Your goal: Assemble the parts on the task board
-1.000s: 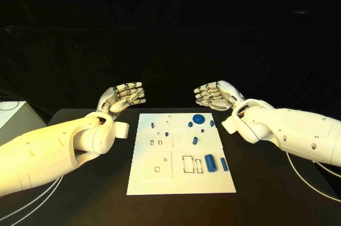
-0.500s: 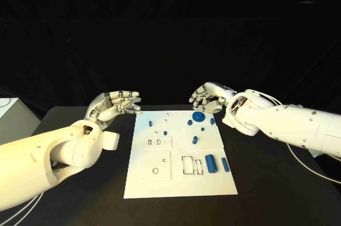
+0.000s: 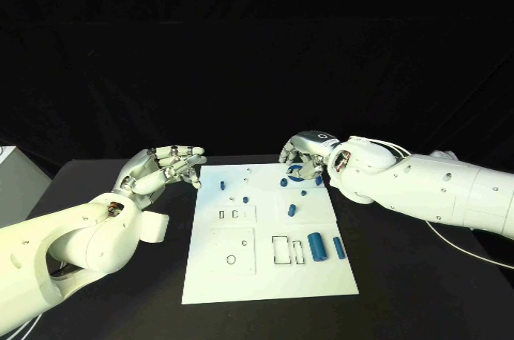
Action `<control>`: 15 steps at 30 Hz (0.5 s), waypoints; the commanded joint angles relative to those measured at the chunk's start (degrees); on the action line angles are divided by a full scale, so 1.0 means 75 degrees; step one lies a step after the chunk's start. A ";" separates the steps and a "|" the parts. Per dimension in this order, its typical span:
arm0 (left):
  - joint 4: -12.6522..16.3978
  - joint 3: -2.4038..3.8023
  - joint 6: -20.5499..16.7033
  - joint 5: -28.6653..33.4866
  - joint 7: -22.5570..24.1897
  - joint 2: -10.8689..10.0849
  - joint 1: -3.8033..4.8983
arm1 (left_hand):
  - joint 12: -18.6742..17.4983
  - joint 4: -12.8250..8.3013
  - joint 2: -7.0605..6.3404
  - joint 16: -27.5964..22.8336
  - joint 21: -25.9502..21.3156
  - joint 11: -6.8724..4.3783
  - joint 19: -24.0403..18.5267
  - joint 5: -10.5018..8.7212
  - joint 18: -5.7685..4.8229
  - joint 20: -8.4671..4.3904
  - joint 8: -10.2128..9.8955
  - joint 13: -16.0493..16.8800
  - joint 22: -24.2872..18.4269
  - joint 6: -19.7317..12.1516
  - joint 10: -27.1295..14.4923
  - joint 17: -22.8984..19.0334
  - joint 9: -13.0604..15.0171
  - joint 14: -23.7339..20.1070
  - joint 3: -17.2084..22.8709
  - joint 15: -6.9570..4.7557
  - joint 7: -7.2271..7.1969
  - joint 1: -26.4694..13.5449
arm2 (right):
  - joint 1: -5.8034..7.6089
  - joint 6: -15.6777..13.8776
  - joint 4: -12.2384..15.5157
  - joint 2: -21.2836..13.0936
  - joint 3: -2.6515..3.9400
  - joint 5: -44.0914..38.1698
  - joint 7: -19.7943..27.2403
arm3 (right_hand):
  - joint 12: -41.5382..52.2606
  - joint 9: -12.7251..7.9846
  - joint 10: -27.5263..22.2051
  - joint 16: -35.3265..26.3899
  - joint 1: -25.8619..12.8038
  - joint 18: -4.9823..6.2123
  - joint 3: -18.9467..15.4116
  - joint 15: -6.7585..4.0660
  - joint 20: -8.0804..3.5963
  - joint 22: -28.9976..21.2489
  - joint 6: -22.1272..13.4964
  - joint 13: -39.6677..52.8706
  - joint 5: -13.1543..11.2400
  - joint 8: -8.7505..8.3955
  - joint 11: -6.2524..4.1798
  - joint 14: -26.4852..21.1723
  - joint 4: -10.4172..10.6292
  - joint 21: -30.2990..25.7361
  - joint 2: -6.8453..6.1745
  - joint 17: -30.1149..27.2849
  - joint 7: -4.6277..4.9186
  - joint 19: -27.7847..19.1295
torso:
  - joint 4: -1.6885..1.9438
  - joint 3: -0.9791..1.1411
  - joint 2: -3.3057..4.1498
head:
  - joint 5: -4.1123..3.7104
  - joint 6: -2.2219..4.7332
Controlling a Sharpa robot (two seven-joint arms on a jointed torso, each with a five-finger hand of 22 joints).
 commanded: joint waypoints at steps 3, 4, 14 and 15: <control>0.0131 0.0016 0.0235 -0.0046 -0.0054 -0.0046 0.0022 | -0.0032 -0.0011 -0.0011 0.0091 0.0097 0.0030 -0.0079 0.0009 0.0148 0.0018 -0.0047 0.0008 0.0047 0.0022 -0.0013 0.0027 0.0022 -0.0028 0.0023 -0.0008 0.0033 -0.0071 | -0.0003 0.0352 -0.0114 0.0078 0.0003 -0.0712 -0.0407 | -0.0003 0.0055 -0.0046 0.0603 0.0074 -0.0106 -0.0027 0.0033 0.0001 0.0373 -0.0060 0.0021 0.0009 -0.0055 0.0001 0.0198 0.0097 0.0297 -0.0045 0.0550 0.0003 0.0083 | 0.0056 0.0015 0.0093 | -0.0062 -0.0020; 0.0153 0.0018 0.0240 -0.0046 -0.0057 -0.0054 0.0023 | -0.0032 -0.0011 -0.0011 0.0091 0.0097 0.0030 -0.0079 0.0009 0.0148 0.0018 -0.0047 0.0008 0.0047 0.0022 -0.0013 0.0027 0.0022 -0.0028 0.0023 -0.0008 0.0033 -0.0071 | -0.0007 0.0370 -0.0136 0.0096 0.0002 -0.0727 -0.0418 | -0.0004 0.0061 -0.0050 0.0704 0.0082 -0.0098 -0.0033 0.0042 -0.0002 0.0352 -0.0063 0.0021 0.0010 -0.0057 0.0004 0.0219 0.0103 0.0285 -0.0049 0.0646 0.0004 0.0072 | 0.0059 0.0016 0.0103 | -0.0072 -0.0032; 0.0301 0.0035 0.0295 -0.0047 -0.0085 -0.0080 0.0051 | -0.0039 -0.0013 -0.0026 0.0122 0.0159 0.0038 -0.0119 0.0010 0.0150 0.0025 -0.0064 0.0005 0.0091 -0.0006 -0.0044 0.0040 0.0025 -0.0045 0.0020 -0.0002 0.0042 -0.0089 | -0.0065 0.0570 -0.0325 0.0222 -0.0004 -0.0777 -0.0462 | 0.0000 0.0094 -0.0048 0.1046 0.0108 -0.0129 -0.0043 0.0035 -0.0006 0.0570 -0.0063 0.0032 0.0058 -0.0057 -0.0008 0.0260 0.0143 0.0447 -0.0046 0.0968 -0.0018 0.0127 | 0.0089 0.0016 0.0193 | -0.0143 -0.0044; 0.0312 0.0036 0.0298 -0.0047 -0.0086 -0.0083 0.0057 | -0.0039 -0.0013 -0.0026 0.0122 0.0159 0.0038 -0.0119 0.0010 0.0150 0.0025 -0.0064 0.0005 0.0091 -0.0006 -0.0044 0.0040 0.0025 -0.0045 0.0020 -0.0002 0.0042 -0.0089 | -0.0073 0.0582 -0.0341 0.0233 -0.0005 -0.0778 -0.0464 | -0.0001 0.0099 -0.0049 0.1097 0.0107 -0.0135 -0.0043 0.0034 -0.0007 0.0608 -0.0059 0.0032 0.0064 -0.0054 -0.0009 0.0267 0.0151 0.0475 -0.0041 0.1020 -0.0021 0.0138 | 0.0094 0.0014 0.0209 | -0.0142 -0.0044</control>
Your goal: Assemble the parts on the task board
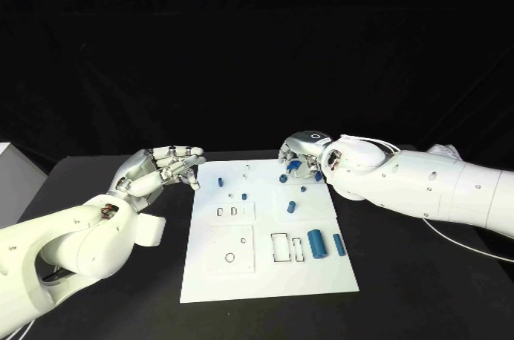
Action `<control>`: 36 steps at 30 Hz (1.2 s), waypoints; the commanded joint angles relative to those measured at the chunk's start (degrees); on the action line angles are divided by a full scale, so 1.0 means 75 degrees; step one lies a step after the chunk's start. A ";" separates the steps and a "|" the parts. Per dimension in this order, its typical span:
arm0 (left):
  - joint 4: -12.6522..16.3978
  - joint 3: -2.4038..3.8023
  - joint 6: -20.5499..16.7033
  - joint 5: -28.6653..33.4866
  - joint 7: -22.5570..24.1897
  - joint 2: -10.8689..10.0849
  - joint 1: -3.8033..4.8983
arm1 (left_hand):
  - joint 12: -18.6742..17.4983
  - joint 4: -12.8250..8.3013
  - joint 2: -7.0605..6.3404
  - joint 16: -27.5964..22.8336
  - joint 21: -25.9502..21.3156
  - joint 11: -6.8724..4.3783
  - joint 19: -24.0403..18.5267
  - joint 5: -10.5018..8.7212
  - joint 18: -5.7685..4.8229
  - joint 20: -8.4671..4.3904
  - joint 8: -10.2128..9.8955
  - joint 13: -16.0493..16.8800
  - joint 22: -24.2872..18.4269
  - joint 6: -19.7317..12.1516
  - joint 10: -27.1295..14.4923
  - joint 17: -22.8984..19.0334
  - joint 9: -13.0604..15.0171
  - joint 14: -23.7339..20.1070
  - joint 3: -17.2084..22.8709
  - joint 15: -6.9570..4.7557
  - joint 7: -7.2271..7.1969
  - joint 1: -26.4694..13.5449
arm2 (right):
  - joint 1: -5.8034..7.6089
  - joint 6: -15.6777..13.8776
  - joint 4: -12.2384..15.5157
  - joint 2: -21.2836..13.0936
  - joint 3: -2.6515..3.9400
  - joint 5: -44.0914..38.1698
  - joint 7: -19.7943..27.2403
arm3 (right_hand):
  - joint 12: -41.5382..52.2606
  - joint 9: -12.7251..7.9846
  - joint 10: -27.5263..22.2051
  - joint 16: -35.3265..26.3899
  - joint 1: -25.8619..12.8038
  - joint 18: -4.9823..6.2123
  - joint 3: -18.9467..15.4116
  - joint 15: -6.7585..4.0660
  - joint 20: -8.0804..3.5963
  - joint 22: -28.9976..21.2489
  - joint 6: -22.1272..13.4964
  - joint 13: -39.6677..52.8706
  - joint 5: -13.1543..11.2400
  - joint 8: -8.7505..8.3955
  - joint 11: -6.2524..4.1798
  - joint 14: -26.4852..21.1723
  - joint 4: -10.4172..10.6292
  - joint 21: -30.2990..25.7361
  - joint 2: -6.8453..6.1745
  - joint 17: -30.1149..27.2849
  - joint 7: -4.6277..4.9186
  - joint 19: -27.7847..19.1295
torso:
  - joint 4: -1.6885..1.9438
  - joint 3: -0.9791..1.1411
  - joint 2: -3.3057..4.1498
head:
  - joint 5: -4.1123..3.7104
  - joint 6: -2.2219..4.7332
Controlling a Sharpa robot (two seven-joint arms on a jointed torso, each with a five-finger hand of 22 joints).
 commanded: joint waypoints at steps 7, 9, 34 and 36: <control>0.0090 0.0015 0.0203 -0.0042 -0.0010 -0.0023 0.0066 | -0.0041 -0.0013 0.0002 0.0040 0.0032 0.0023 -0.0045 0.0010 0.0151 -0.0001 -0.0037 0.0005 0.0016 -0.0012 -0.0033 0.0008 0.0014 -0.0052 0.0021 -0.0001 0.0044 -0.0063 | -0.0071 0.0378 -0.0133 0.0082 -0.0005 -0.0209 -0.0090 | 0.0001 0.0029 -0.0036 0.0188 0.0063 -0.0153 0.0005 0.0032 -0.0019 0.0168 -0.0022 0.0014 0.0056 -0.0012 -0.0006 0.0279 0.0081 0.0145 0.0013 0.0177 -0.0010 0.0103 | 0.0053 -0.0006 0.0079 | -0.0048 -0.0035; 0.0099 0.0015 0.0205 -0.0042 -0.0014 -0.0033 0.0076 | -0.0041 -0.0013 0.0002 0.0040 0.0032 0.0023 -0.0045 0.0010 0.0151 -0.0001 -0.0037 0.0005 0.0016 -0.0012 -0.0033 0.0008 0.0014 -0.0052 0.0021 -0.0001 0.0044 -0.0063 | -0.0091 0.0403 -0.0161 0.0102 -0.0006 -0.0204 -0.0076 | 0.0000 0.0033 -0.0038 0.0206 0.0063 -0.0150 0.0006 0.0031 -0.0018 0.0156 -0.0024 0.0014 0.0063 -0.0012 -0.0007 0.0278 0.0088 0.0138 0.0015 0.0186 -0.0011 0.0098 | 0.0062 -0.0007 0.0094 | -0.0055 -0.0025; 0.0092 0.0016 0.0259 -0.0042 -0.0065 -0.0045 0.0123 | -0.0043 -0.0014 -0.0001 0.0052 0.0079 0.0033 -0.0095 0.0011 0.0151 0.0009 -0.0051 0.0004 0.0051 -0.0034 -0.0063 0.0012 0.0018 -0.0090 0.0023 0.0010 0.0055 -0.0075 | -0.0171 0.0397 -0.0334 0.0217 -0.0009 -0.0150 -0.0033 | 0.0009 0.0153 0.0133 0.0515 0.0156 -0.0203 0.0241 0.0008 -0.0004 0.0516 0.0130 0.0040 0.0231 0.0091 -0.0030 0.0244 0.0170 0.0399 0.0192 0.0399 -0.0019 0.0173 | 0.0101 -0.0006 0.0168 | -0.0065 -0.0006; 0.0087 0.0016 0.0267 -0.0042 -0.0070 -0.0045 0.0124 | -0.0043 -0.0014 -0.0001 0.0052 0.0079 0.0033 -0.0095 0.0011 0.0151 0.0009 -0.0051 0.0004 0.0051 -0.0034 -0.0063 0.0012 0.0018 -0.0090 0.0023 0.0010 0.0055 -0.0075 | -0.0171 0.0374 -0.0345 0.0213 -0.0009 -0.0155 -0.0034 | 0.0007 0.0159 0.0136 0.0522 0.0157 -0.0203 0.0253 0.0008 -0.0003 0.0516 0.0136 0.0039 0.0238 0.0096 -0.0029 0.0242 0.0175 0.0400 0.0202 0.0401 -0.0017 0.0171 | 0.0102 -0.0005 0.0170 | -0.0063 -0.0013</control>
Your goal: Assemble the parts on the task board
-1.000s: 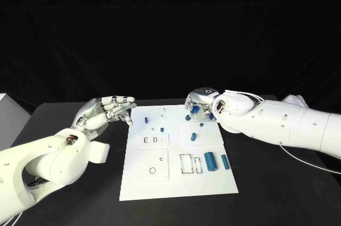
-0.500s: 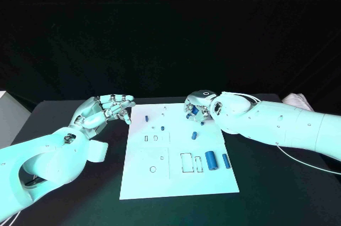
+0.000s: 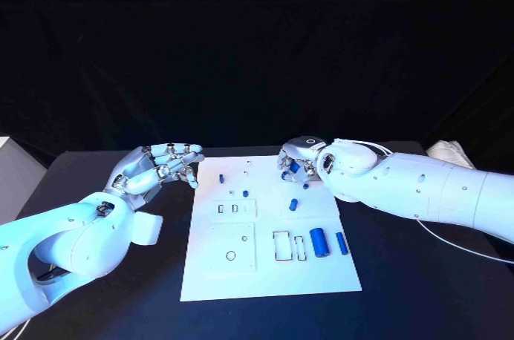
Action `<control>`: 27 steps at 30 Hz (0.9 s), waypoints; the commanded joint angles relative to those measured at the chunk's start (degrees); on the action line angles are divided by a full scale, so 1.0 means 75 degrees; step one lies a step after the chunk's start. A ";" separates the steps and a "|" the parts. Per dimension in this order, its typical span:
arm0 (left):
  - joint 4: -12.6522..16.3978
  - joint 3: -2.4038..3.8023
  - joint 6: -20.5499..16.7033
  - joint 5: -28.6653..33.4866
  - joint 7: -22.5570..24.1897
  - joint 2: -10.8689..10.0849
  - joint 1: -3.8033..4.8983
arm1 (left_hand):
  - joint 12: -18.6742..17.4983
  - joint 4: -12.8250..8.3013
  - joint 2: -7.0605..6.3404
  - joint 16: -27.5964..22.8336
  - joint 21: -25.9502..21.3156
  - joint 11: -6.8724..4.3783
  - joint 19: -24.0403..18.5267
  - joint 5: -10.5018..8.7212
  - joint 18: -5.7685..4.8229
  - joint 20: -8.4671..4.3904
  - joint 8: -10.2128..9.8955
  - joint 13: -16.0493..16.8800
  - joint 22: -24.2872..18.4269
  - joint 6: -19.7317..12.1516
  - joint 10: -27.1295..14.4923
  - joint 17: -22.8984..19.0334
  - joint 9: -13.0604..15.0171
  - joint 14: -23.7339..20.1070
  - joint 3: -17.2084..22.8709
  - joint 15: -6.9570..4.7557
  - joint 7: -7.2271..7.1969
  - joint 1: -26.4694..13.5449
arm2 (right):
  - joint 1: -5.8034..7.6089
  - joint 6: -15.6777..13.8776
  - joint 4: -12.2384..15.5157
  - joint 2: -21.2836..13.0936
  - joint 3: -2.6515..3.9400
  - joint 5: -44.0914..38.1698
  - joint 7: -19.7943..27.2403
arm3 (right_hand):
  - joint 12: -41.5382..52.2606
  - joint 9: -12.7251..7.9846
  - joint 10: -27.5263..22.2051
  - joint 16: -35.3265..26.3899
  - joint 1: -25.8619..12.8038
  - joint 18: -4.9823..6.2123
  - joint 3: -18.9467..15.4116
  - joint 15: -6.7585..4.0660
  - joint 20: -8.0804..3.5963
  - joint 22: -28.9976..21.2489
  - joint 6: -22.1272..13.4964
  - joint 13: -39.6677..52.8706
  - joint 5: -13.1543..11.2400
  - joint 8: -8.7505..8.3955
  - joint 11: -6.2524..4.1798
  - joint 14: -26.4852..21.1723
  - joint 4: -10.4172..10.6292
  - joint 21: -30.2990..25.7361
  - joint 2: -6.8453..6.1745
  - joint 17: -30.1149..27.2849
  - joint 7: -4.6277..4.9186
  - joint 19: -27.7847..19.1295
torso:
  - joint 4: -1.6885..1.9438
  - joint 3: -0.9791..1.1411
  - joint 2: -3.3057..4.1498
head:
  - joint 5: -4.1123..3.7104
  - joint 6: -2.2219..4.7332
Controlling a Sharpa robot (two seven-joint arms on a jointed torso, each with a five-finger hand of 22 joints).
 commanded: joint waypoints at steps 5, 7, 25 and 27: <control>0.0004 0.0007 0.0197 -0.0037 0.0001 0.0008 0.0022 | -0.0047 -0.0014 -0.0001 0.0026 0.0050 0.0022 -0.0042 0.0011 0.0152 0.0010 -0.0052 0.0006 0.0007 -0.0005 -0.0051 0.0008 0.0013 -0.0034 0.0023 0.0010 0.0026 -0.0076 | -0.0022 -0.0047 -0.0013 -0.0004 -0.0008 -0.0086 0.0019 | 0.0008 0.0043 0.0077 0.0096 0.0044 -0.0093 0.0105 0.0006 -0.0001 0.0058 0.0090 0.0003 0.0076 0.0062 -0.0009 0.0235 -0.0004 0.0079 0.0083 0.0035 0.0006 0.0070 | 0.0005 0.0002 0.0019 | -0.0002 0.0002; 0.0001 0.0007 0.0205 -0.0037 -0.0005 0.0011 0.0022 | -0.0047 -0.0014 -0.0001 0.0026 0.0050 0.0022 -0.0042 0.0011 0.0152 0.0010 -0.0052 0.0006 0.0007 -0.0005 -0.0051 0.0008 0.0013 -0.0034 0.0023 0.0010 0.0026 -0.0076 | -0.0022 -0.0126 -0.0001 -0.0006 -0.0008 -0.0102 0.0019 | 0.0009 0.0048 0.0086 0.0104 0.0054 -0.0095 0.0116 0.0005 -0.0001 0.0075 0.0092 0.0004 0.0078 0.0065 -0.0010 0.0234 -0.0011 0.0091 0.0084 0.0042 0.0006 0.0073 | 0.0009 0.0005 0.0022 | -0.0007 0.0007; -0.0047 0.0006 0.0260 -0.0037 -0.0113 0.0037 0.0023 | -0.0049 -0.0020 0.0018 0.0034 0.0098 0.0033 -0.0096 0.0009 0.0154 0.0020 -0.0066 0.0005 0.0043 -0.0026 -0.0085 0.0008 0.0018 -0.0073 0.0041 0.0021 0.0037 -0.0071 | -0.0027 -0.0405 0.0055 -0.0020 -0.0008 -0.0188 0.0000 | 0.0071 0.0162 -0.0007 0.0090 0.0046 -0.0057 0.0179 0.0012 0.0032 -0.0052 0.0169 0.0025 0.0088 0.0142 -0.0007 0.0143 -0.0038 -0.0021 -0.0005 -0.0081 -0.0021 -0.0040 | 0.0037 -0.0012 0.0037 | -0.0038 0.0019; -0.0050 0.0006 0.0264 -0.0037 -0.0123 0.0039 0.0023 | -0.0049 -0.0021 0.0024 0.0034 0.0105 0.0035 -0.0106 0.0009 0.0154 0.0021 -0.0069 0.0004 0.0049 -0.0032 -0.0092 0.0007 0.0019 -0.0080 0.0046 0.0023 0.0040 -0.0069 | -0.0028 -0.0368 0.0061 -0.0023 -0.0008 -0.0188 -0.0006 | 0.0120 0.0201 0.0167 0.0162 0.0061 -0.0090 0.0215 -0.0019 0.0009 0.0129 0.0230 0.0073 0.0083 0.0186 -0.0050 0.0163 -0.0039 0.0107 0.0047 -0.0004 -0.0048 0.0026 | 0.0041 -0.0015 0.0038 | -0.0037 0.0012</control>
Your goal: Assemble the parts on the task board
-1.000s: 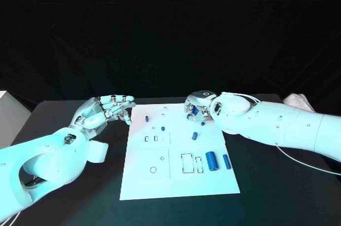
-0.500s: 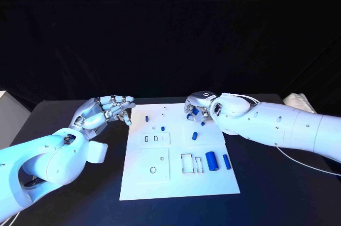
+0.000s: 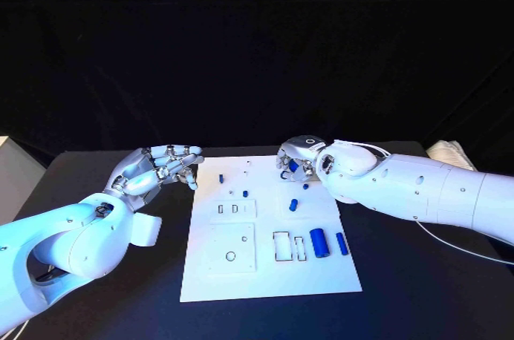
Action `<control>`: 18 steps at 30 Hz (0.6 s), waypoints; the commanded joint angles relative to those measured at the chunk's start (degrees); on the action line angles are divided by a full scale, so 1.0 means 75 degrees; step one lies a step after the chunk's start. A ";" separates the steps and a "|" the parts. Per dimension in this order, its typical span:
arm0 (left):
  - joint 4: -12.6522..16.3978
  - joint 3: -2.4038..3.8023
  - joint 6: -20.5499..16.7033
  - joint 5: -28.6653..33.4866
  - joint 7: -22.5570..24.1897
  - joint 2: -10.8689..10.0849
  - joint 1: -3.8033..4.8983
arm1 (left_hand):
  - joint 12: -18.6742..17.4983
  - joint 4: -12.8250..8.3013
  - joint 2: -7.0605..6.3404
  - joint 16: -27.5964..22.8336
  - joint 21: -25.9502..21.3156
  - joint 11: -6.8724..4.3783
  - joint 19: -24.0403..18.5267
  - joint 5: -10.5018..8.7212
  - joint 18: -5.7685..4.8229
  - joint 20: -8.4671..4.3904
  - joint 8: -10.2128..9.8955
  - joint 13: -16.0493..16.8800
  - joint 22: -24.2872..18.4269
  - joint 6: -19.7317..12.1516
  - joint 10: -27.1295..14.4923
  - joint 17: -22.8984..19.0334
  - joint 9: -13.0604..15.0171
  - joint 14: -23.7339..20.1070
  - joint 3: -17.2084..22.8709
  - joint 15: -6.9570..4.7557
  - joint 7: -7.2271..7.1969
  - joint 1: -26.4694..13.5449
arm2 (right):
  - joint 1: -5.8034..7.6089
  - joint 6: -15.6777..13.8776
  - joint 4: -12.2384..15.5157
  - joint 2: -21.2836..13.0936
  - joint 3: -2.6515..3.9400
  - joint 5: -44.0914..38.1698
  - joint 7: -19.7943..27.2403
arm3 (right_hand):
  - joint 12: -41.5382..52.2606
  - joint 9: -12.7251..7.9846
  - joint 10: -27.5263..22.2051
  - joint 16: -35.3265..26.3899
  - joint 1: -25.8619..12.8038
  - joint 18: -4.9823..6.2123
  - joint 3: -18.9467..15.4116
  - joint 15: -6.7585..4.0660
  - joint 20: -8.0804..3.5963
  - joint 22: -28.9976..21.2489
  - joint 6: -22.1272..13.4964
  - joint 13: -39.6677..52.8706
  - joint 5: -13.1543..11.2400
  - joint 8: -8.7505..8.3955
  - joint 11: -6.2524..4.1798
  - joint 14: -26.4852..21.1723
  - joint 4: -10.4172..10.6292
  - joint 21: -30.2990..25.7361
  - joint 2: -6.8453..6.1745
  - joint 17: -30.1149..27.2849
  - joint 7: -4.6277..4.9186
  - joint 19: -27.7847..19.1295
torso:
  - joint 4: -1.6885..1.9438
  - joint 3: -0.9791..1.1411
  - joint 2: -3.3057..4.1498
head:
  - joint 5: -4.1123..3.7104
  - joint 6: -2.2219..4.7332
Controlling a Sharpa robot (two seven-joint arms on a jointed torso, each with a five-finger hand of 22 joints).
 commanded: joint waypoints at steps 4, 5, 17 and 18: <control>-0.0001 0.0006 0.0179 -0.0036 -0.0038 0.0015 0.0017 | -0.0051 -0.0019 0.0034 0.0035 0.0054 0.0011 -0.0091 0.0010 0.0154 -0.0004 -0.0037 0.0005 0.0019 -0.0036 -0.0071 0.0009 0.0015 -0.0060 0.0052 -0.0001 0.0045 -0.0071 | -0.0009 0.0107 0.0015 -0.0014 0.0000 -0.0112 -0.0045 | 0.0030 0.0079 0.0246 0.0104 0.0119 -0.0114 0.0105 -0.0051 -0.0066 0.0235 0.0127 0.0081 -0.0053 0.0088 -0.0055 0.0171 -0.0026 0.0167 0.0115 0.0076 -0.0019 0.0110 | 0.0018 -0.0006 0.0009 | -0.0018 -0.0016; -0.0002 0.0006 0.0180 -0.0036 -0.0041 0.0015 0.0017 | -0.0051 -0.0019 0.0034 0.0035 0.0054 0.0011 -0.0091 0.0010 0.0154 -0.0004 -0.0037 0.0005 0.0019 -0.0036 -0.0071 0.0009 0.0015 -0.0060 0.0052 -0.0001 0.0045 -0.0071 | -0.0009 0.0124 0.0012 -0.0015 0.0000 -0.0112 -0.0052 | 0.0030 0.0079 0.0246 0.0104 0.0119 -0.0114 0.0105 -0.0051 -0.0066 0.0235 0.0127 0.0082 -0.0054 0.0088 -0.0055 0.0171 -0.0026 0.0167 0.0115 0.0076 -0.0019 0.0109 | 0.0018 -0.0007 0.0009 | -0.0018 -0.0015; -0.0051 0.0005 0.0204 -0.0036 -0.0082 0.0035 0.0016 | -0.0050 -0.0019 0.0047 0.0037 0.0069 0.0014 -0.0108 0.0008 0.0155 0.0000 -0.0041 0.0005 0.0030 -0.0042 -0.0082 0.0008 0.0017 -0.0072 0.0062 0.0002 0.0049 -0.0069 | -0.0018 0.0258 0.0007 -0.0035 0.0000 -0.0128 -0.0136 | -0.0117 0.0124 -0.0219 0.0036 -0.0082 -0.0042 0.0041 0.0044 -0.0003 -0.0106 -0.0063 0.0019 -0.0104 0.0005 0.0073 0.0102 0.0031 -0.0101 -0.0143 -0.0109 0.0078 -0.0074 | 0.0019 0.0004 0.0008 | -0.0031 -0.0048; -0.0054 0.0005 0.0205 -0.0036 -0.0084 0.0036 0.0016 | -0.0050 -0.0019 0.0047 0.0037 0.0069 0.0014 -0.0108 0.0008 0.0155 0.0000 -0.0041 0.0005 0.0030 -0.0042 -0.0082 0.0008 0.0017 -0.0072 0.0062 0.0002 0.0049 -0.0069 | -0.0019 0.0243 0.0009 -0.0036 0.0000 -0.0130 -0.0139 | -0.0116 0.0130 -0.0328 0.0015 -0.0090 -0.0018 0.0011 0.0058 0.0013 -0.0216 -0.0084 0.0002 -0.0103 -0.0005 0.0089 0.0087 0.0037 -0.0188 -0.0161 -0.0151 0.0088 -0.0127 | 0.0019 0.0002 0.0008 | -0.0032 -0.0047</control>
